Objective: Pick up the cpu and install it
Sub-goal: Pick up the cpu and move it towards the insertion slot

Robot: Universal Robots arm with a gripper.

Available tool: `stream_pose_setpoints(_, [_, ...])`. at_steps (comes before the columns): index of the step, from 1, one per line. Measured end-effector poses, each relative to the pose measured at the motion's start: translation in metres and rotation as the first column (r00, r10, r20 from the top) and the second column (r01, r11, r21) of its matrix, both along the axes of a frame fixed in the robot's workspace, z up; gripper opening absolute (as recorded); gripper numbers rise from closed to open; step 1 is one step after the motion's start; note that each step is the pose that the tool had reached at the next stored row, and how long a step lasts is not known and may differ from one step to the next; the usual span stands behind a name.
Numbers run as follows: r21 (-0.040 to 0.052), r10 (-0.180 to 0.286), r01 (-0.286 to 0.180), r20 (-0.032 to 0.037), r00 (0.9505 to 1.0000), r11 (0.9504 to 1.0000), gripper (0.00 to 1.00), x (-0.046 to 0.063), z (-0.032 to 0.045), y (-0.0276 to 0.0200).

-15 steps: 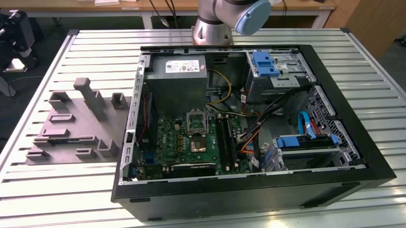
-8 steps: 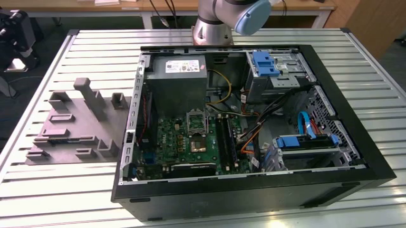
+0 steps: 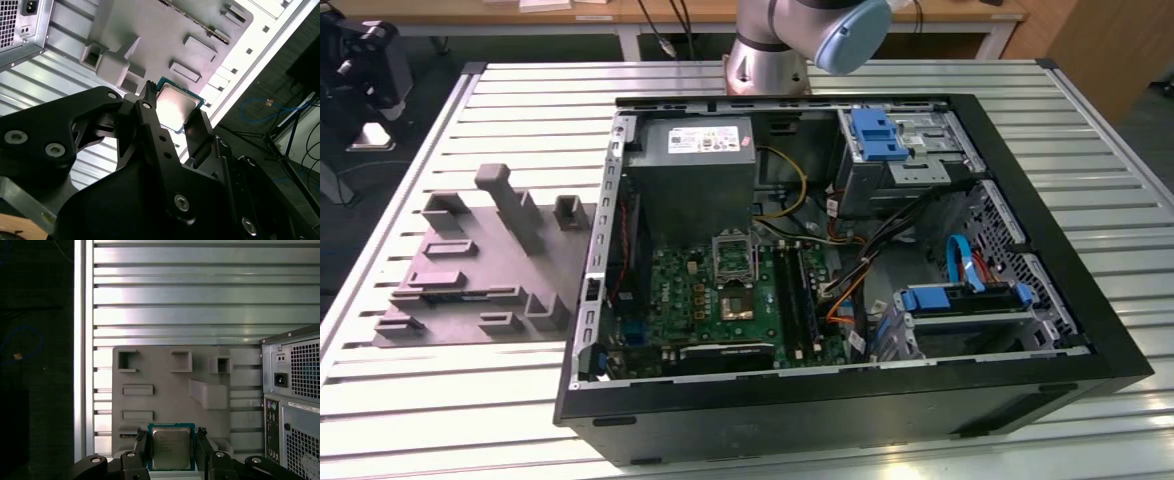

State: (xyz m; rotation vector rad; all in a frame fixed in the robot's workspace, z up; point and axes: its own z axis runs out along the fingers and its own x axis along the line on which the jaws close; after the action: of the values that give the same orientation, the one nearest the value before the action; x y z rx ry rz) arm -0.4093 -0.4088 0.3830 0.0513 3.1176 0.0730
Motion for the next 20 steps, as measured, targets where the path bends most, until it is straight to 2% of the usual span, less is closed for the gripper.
stream_pose_setpoints(20, [0.0001,0.000,0.000,0.0000,1.0000,1.0000,0.47,0.0065,0.0000,0.0000])
